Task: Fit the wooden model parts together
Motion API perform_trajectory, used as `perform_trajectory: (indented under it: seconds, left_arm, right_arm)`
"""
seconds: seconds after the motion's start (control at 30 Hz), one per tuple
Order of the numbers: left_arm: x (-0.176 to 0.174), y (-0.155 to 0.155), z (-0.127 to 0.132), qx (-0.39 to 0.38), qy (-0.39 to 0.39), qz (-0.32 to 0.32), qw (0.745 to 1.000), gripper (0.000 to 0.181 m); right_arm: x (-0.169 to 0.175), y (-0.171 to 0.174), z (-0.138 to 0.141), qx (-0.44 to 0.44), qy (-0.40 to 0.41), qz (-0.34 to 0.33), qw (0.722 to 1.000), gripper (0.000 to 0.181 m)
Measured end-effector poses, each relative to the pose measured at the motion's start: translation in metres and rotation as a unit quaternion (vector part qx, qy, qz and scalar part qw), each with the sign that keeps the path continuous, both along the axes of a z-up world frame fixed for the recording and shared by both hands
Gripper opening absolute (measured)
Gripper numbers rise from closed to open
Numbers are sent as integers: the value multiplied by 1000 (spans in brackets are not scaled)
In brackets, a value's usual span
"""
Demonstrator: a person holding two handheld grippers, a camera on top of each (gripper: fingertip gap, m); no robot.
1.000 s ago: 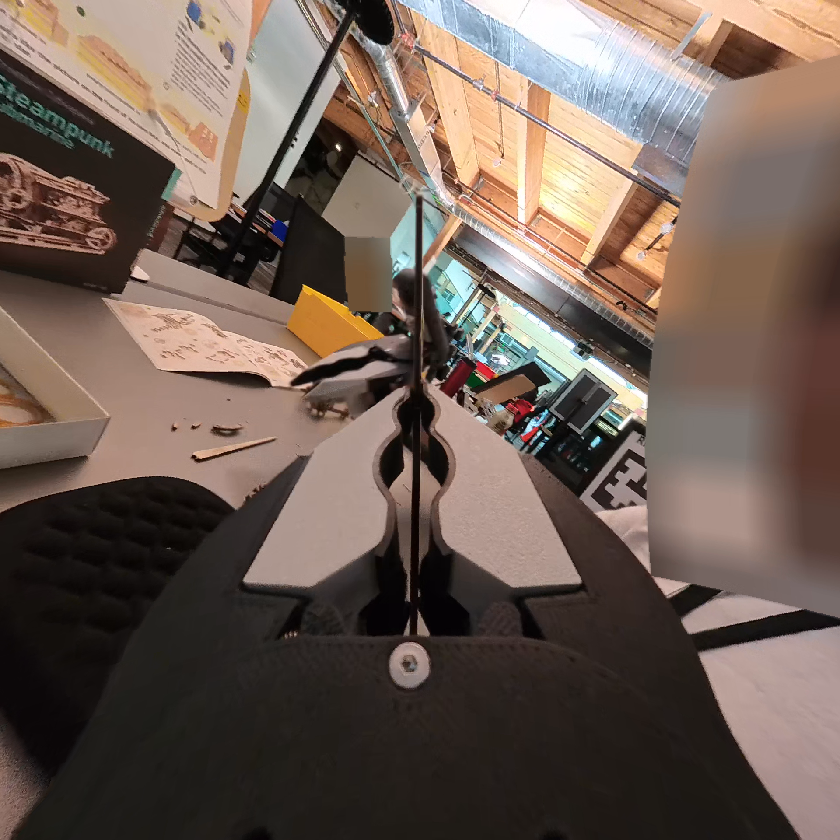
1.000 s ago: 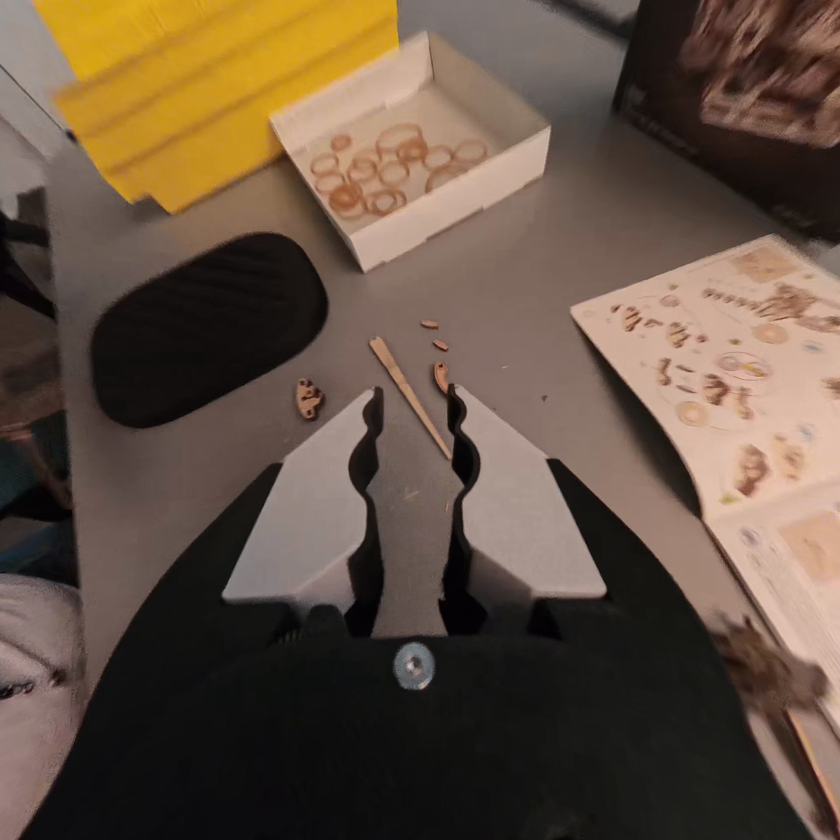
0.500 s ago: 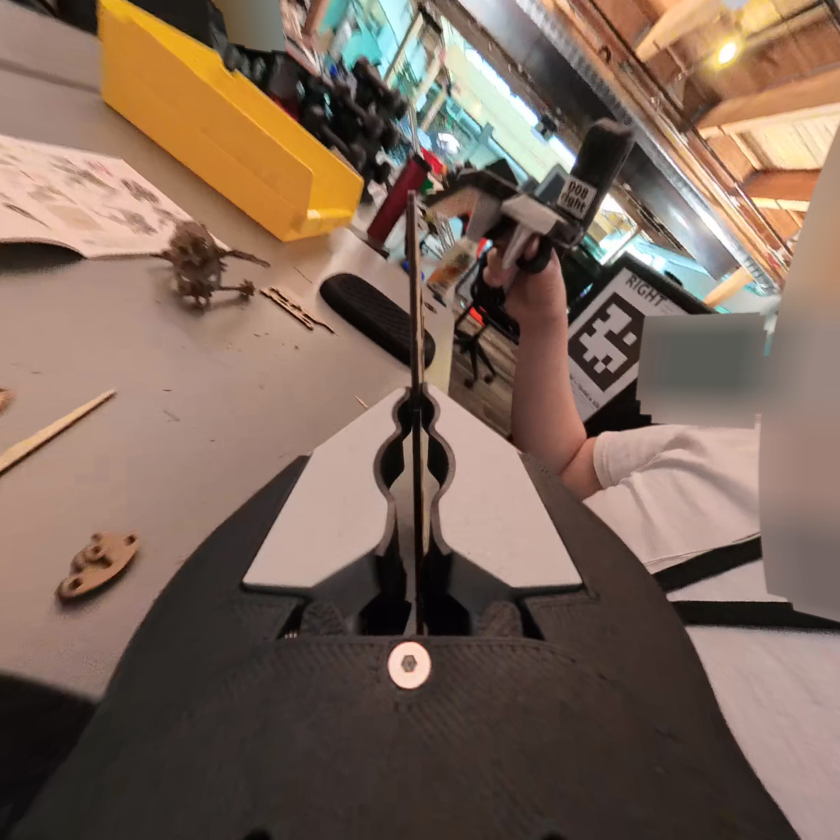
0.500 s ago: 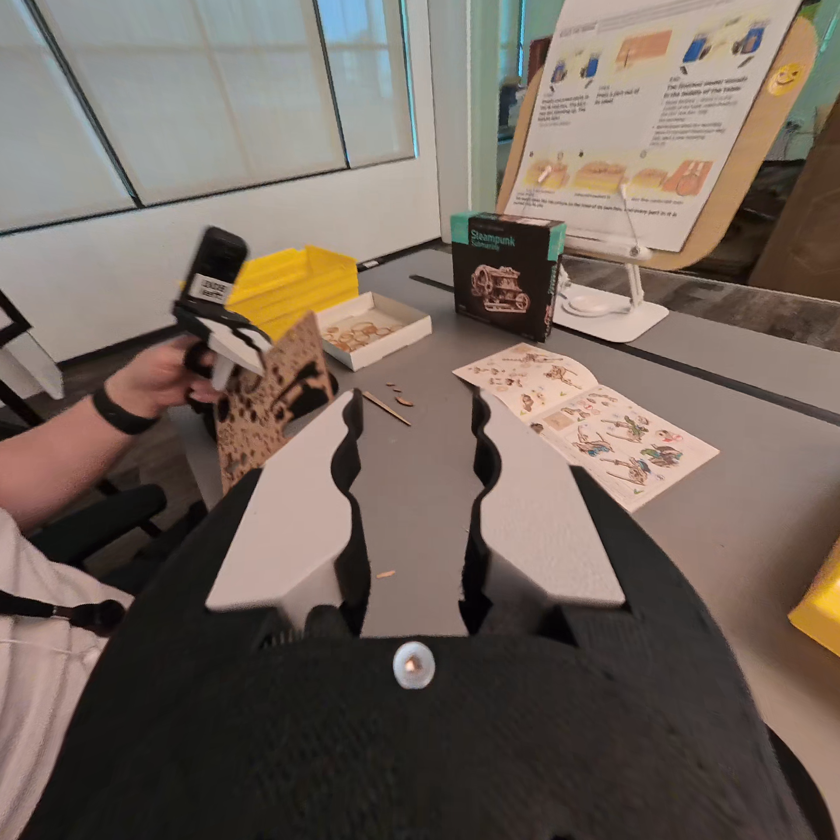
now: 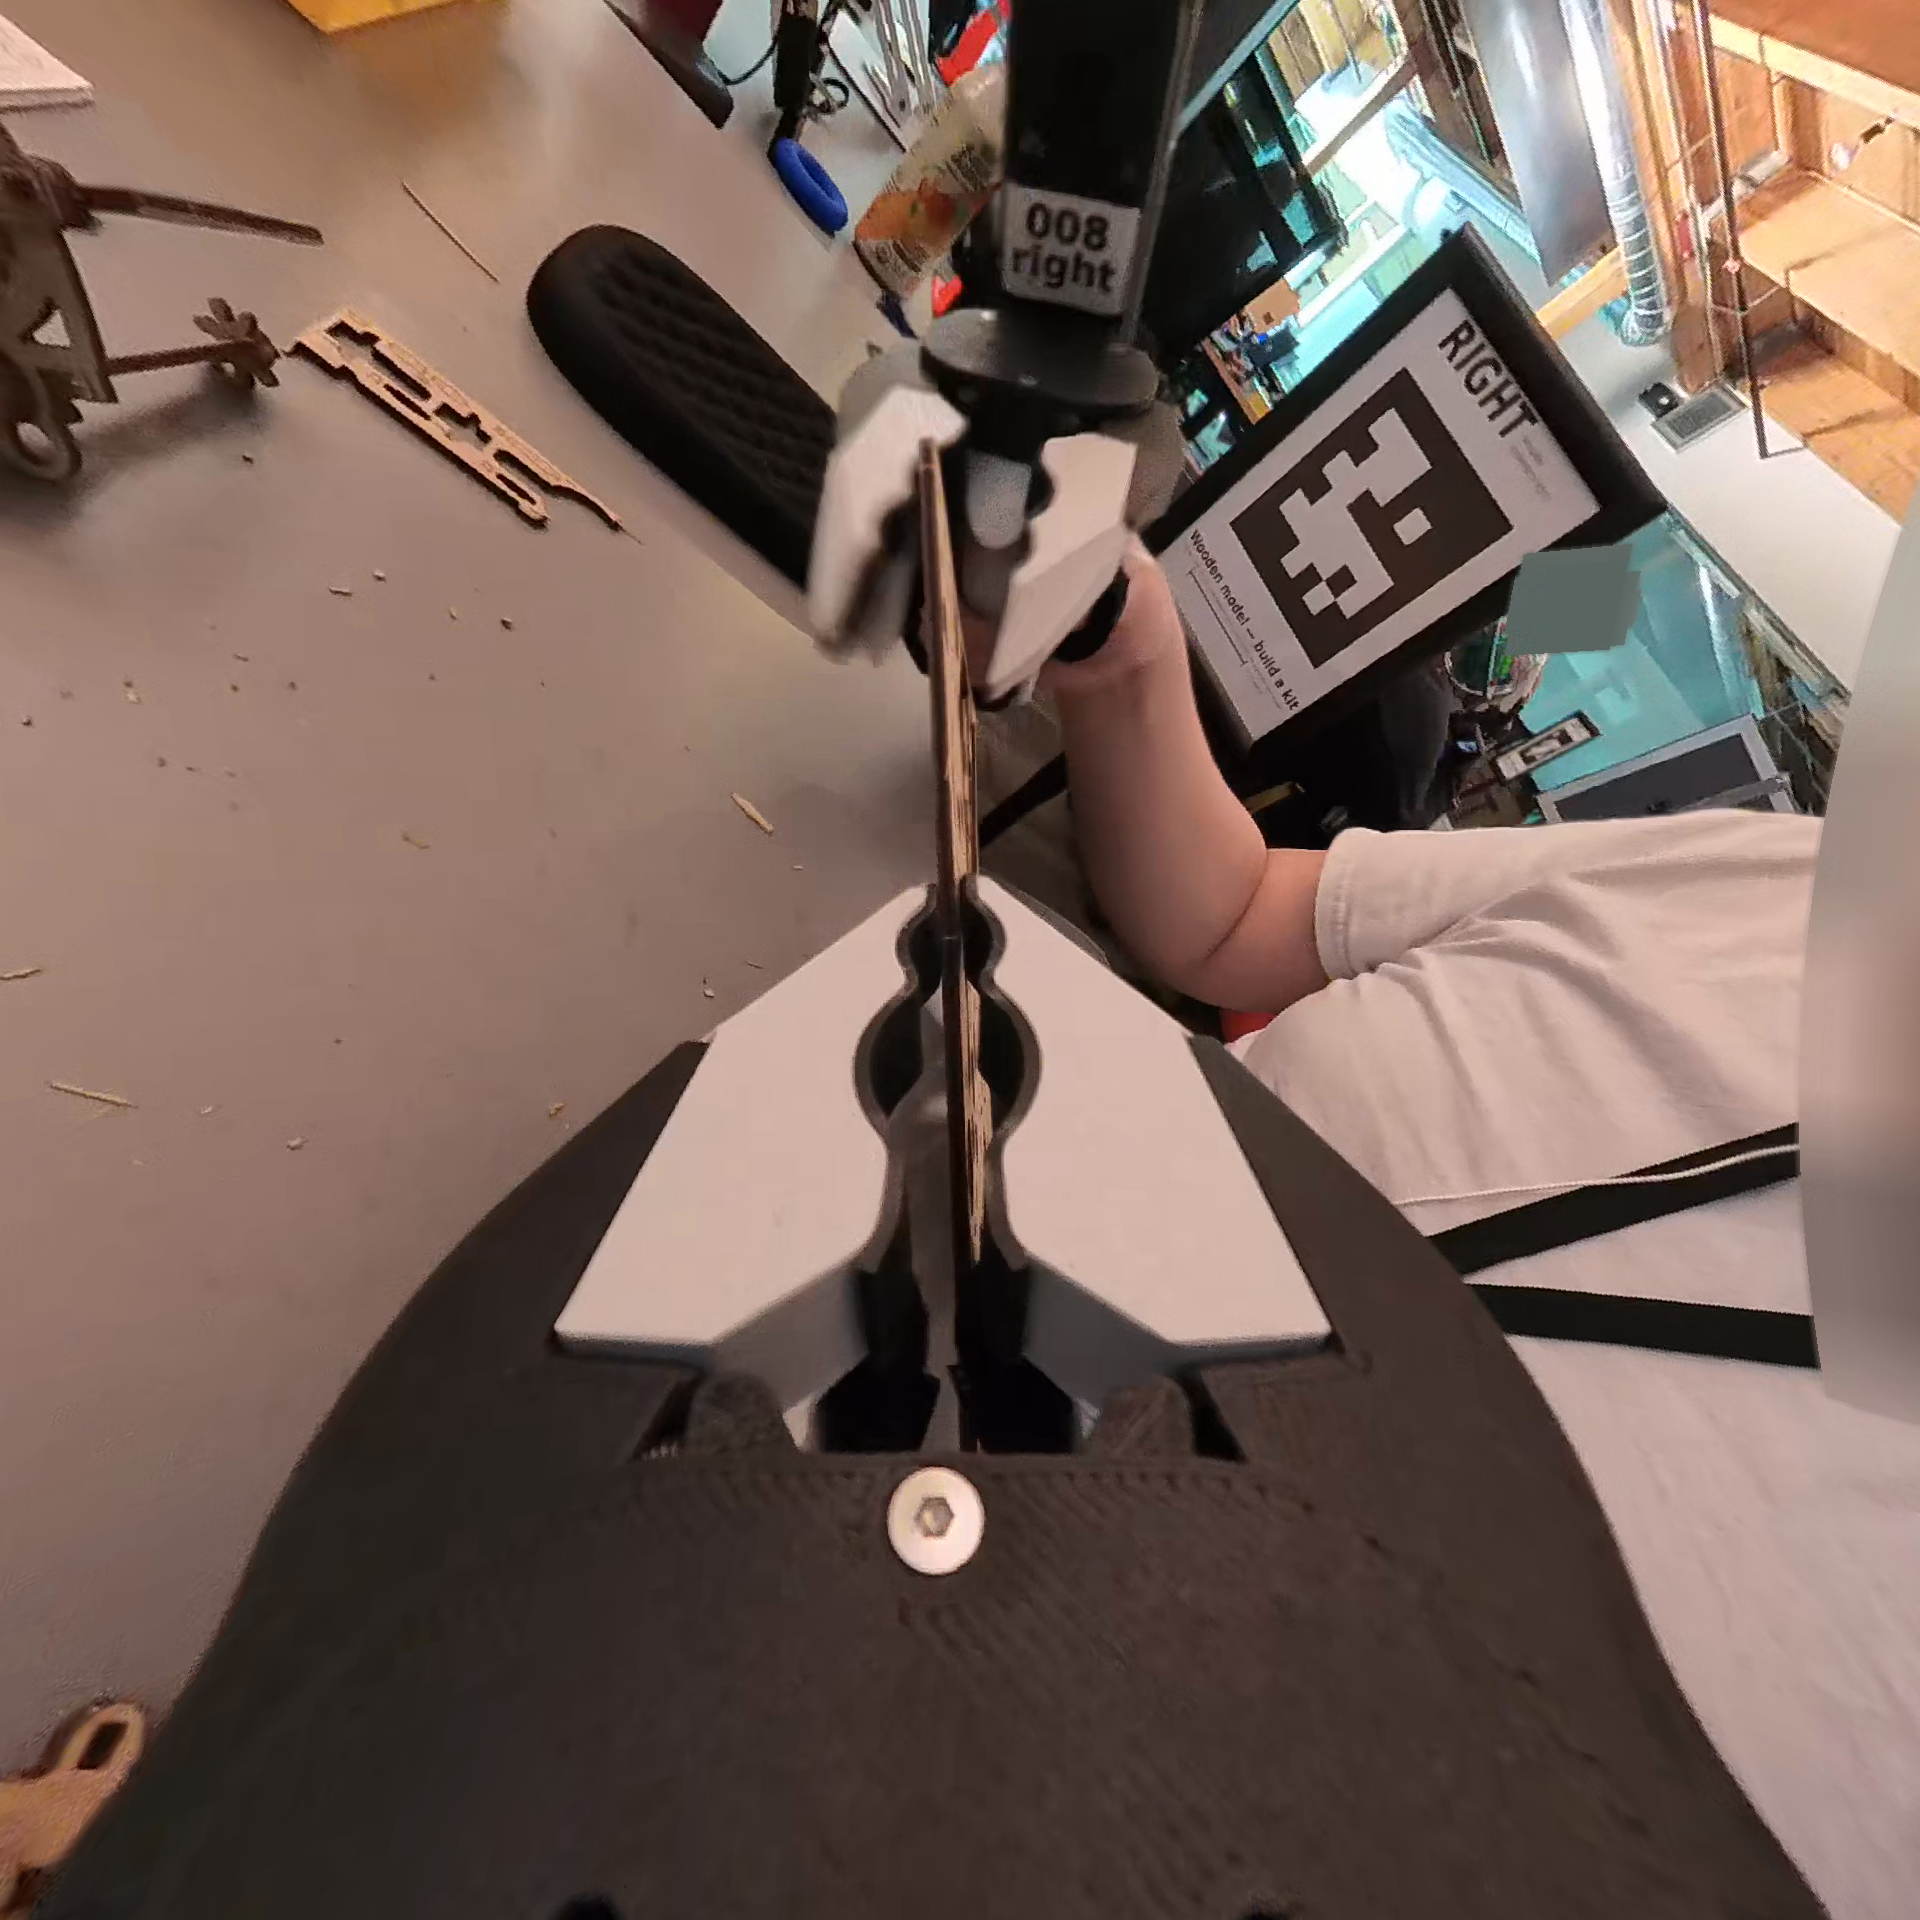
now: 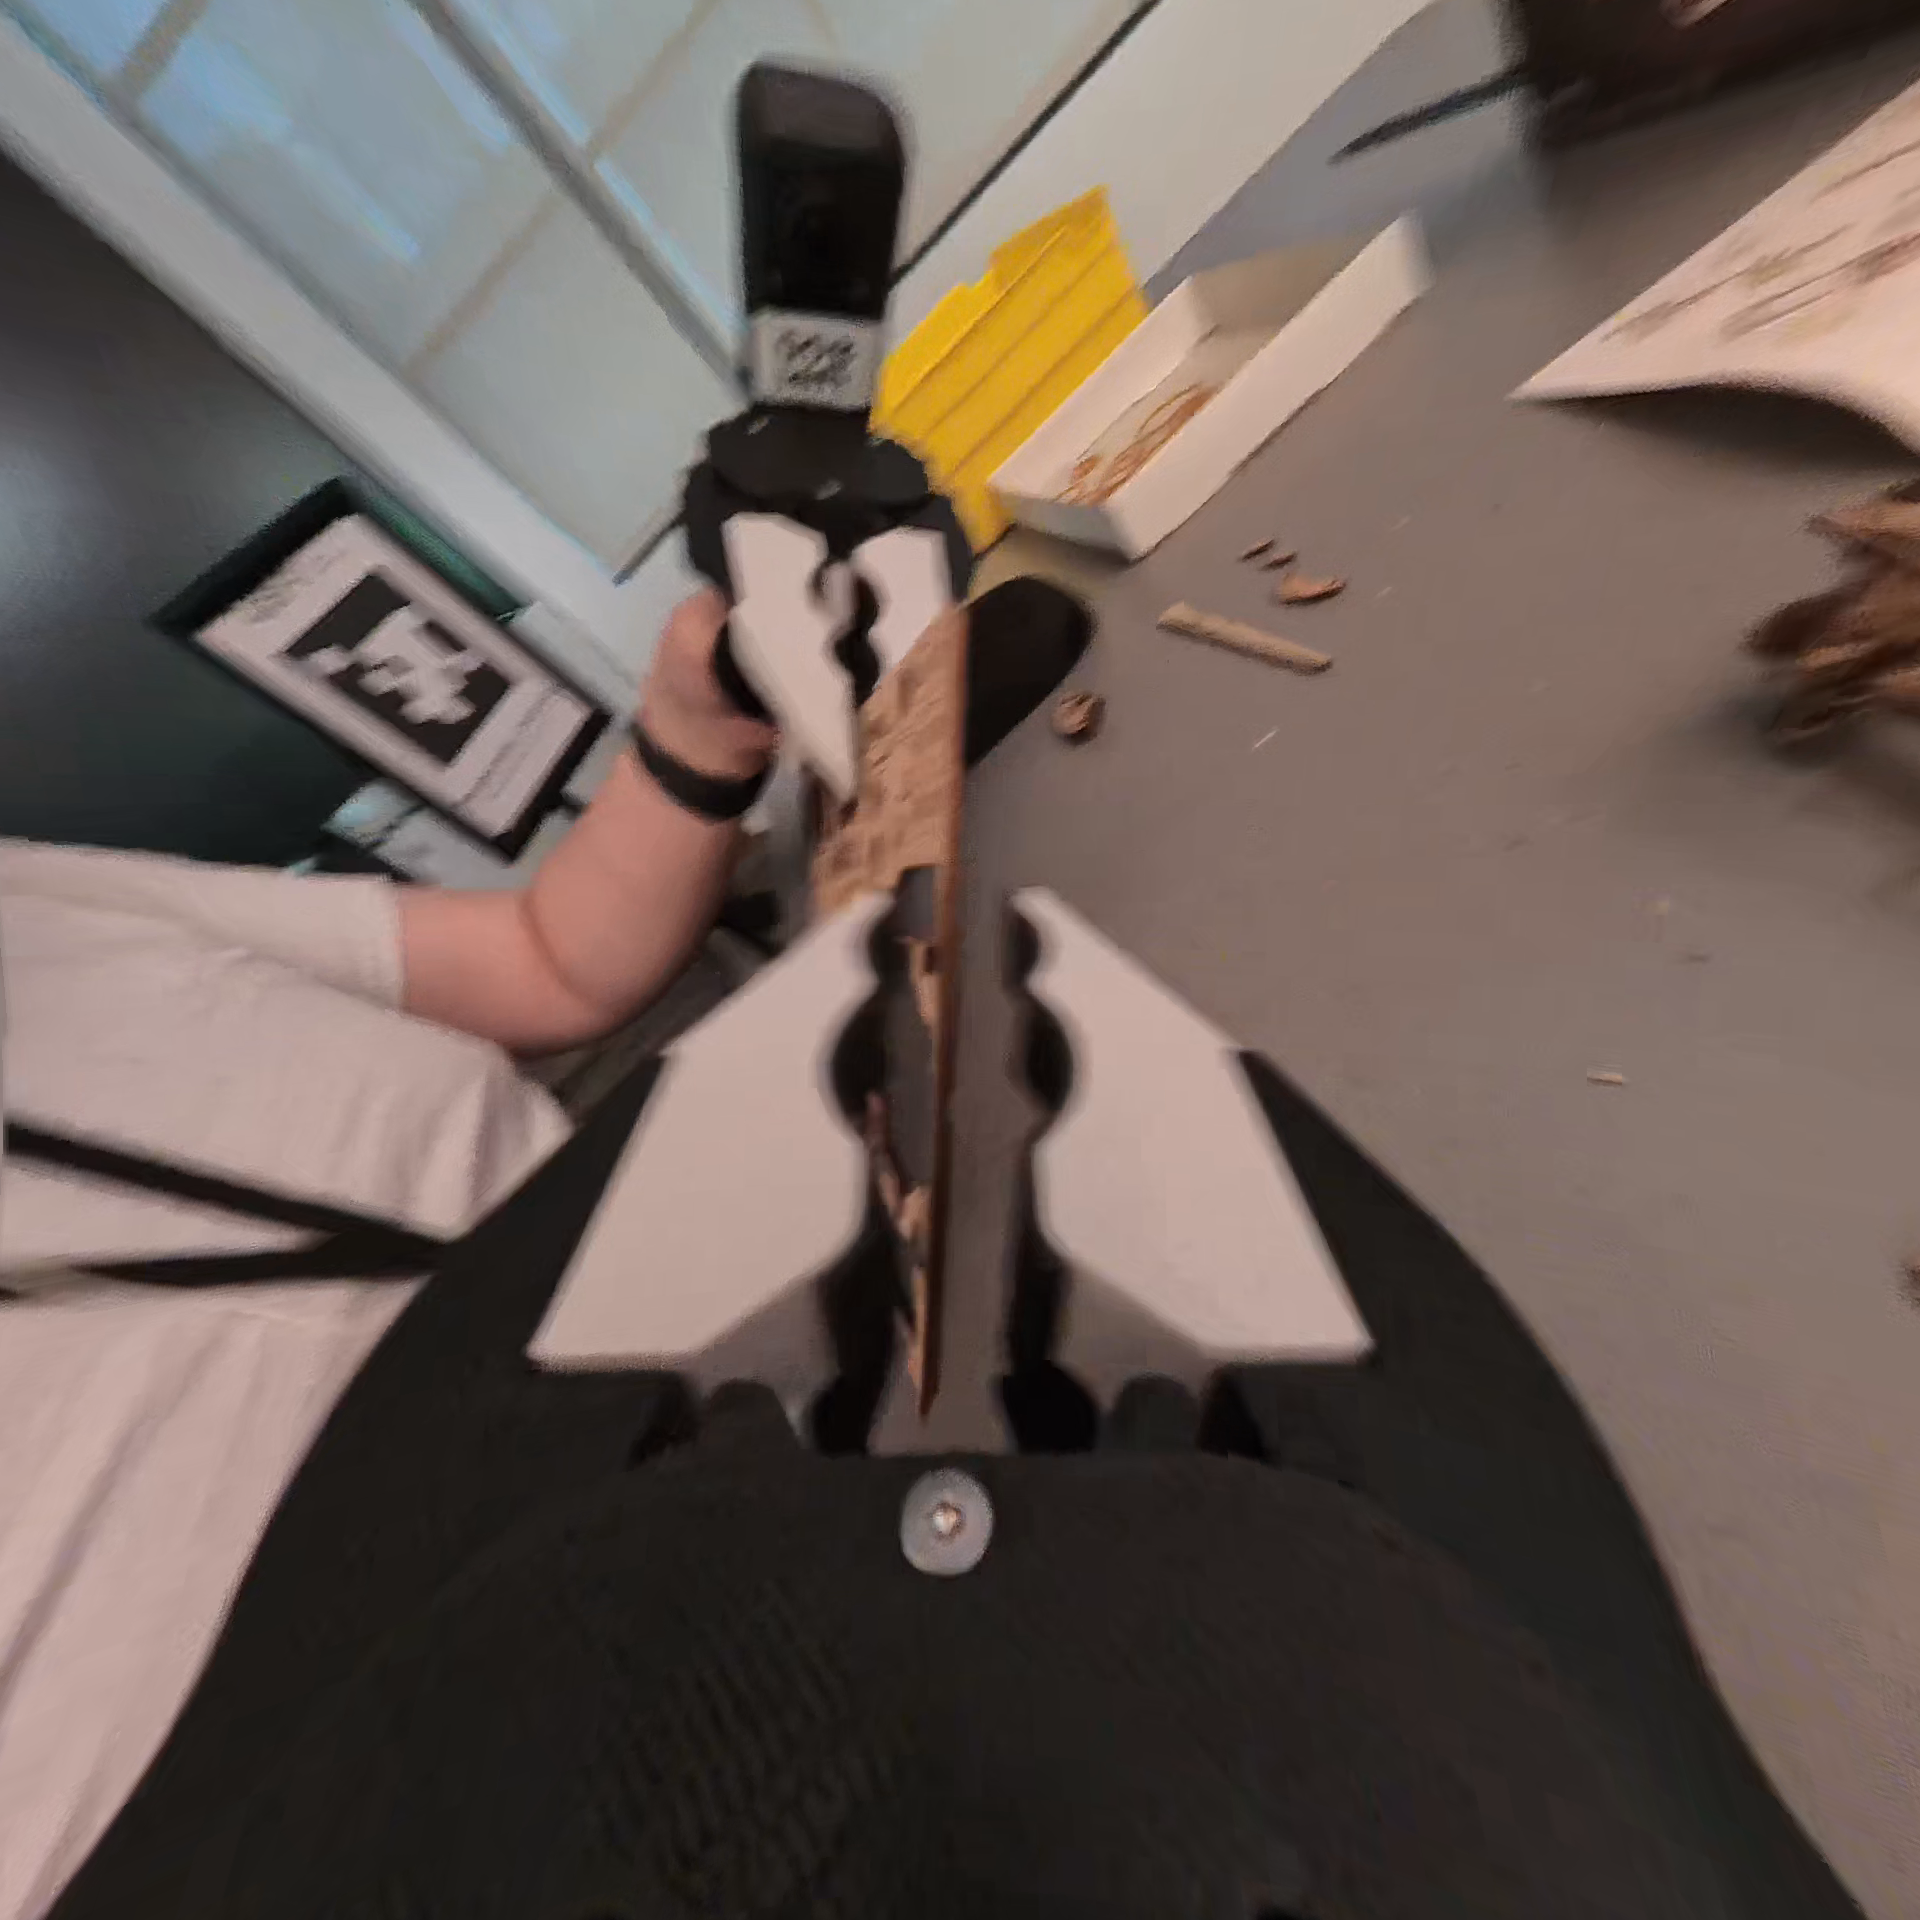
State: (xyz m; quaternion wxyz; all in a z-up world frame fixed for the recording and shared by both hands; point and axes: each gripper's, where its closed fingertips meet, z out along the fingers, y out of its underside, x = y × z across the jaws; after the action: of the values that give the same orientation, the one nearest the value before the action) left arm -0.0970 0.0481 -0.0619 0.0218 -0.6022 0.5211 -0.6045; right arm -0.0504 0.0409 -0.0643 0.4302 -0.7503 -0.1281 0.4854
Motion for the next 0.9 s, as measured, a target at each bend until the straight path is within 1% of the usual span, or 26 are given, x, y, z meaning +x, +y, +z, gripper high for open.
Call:
perform_trajectory:
  seconds: [0.03, 0.1, 0.13, 0.17, 0.2, 0.3, 0.37, 0.43, 0.5, 0.57, 0.63, 0.7, 0.73, 0.77, 0.8, 0.83, 0.87, 0.9]
  left_arm:
    - [0, 0, 0, -2, 3, -7, 1000, 0]
    - [-1, 3, 2, -9, -5, -7, 1000, 0]
    - [-1, 9, 5, -11, -17, 10, 1000, 10]
    - [-2, 18, 8, -15, -27, 33, 999, 30]
    - [-6, 27, 11, -22, -35, 56, 998, 40]
    - [-25, 50, 7, -39, -45, 122, 991, 50]
    - [-35, 53, 5, -68, -54, 147, 985, 49]
    - [-39, 48, 0, -89, -55, 153, 983, 45]
    - [-37, 41, -12, -93, -34, 152, 983, 35]
    - [-33, 30, -24, -105, 3, 129, 986, 32]
    - [-31, 21, -30, -110, 20, 118, 987, 31]
    - [-30, 19, -33, -117, 27, 124, 985, 27]
    - [-30, 18, -36, -124, 30, 125, 984, 23]
    - [-31, 16, -37, -133, 34, 123, 983, 15]
    - [-31, 15, -35, -142, 28, 120, 982, 4]
    - [-32, 15, -29, -154, 11, 117, 981, 1]
    - [-33, 15, -25, -160, 3, 112, 981, 0]
    - [-36, 14, -25, -153, 7, 101, 983, 0]
  right_arm:
    - [-6, -6, 1, -10, 23, 29, 999, 2]
    - [-7, -5, 2, -26, 69, 27, 997, 0]
    - [-6, -3, 0, -32, 85, 17, 996, 0]
    - [-4, -1, -5, -39, 96, 2, 995, 0]
    - [-2, 1, -8, -43, 108, -14, 993, 0]
    - [5, 4, -8, -38, 162, -56, 984, 0]
    - [9, 5, -10, -30, 169, -83, 982, 0]
    - [12, 9, -13, -27, 172, -111, 978, 0]
    - [12, 11, -10, -17, 188, -124, 974, 0]
    - [14, 15, -9, -6, 182, -143, 973, 0]
    - [15, 16, -8, 2, 175, -148, 973, 0]
    - [18, 17, -6, 8, 181, -155, 971, 0]
    - [19, 17, -6, 11, 186, -159, 970, 0]
    - [20, 17, -6, 11, 189, -160, 969, 0]
    - [20, 16, -6, 10, 194, -156, 968, 0]
    - [19, 14, -3, 13, 205, -147, 968, 0]
    - [16, 11, -2, 13, 210, -133, 969, 0]
    - [13, 8, -4, 7, 197, -125, 972, 0]
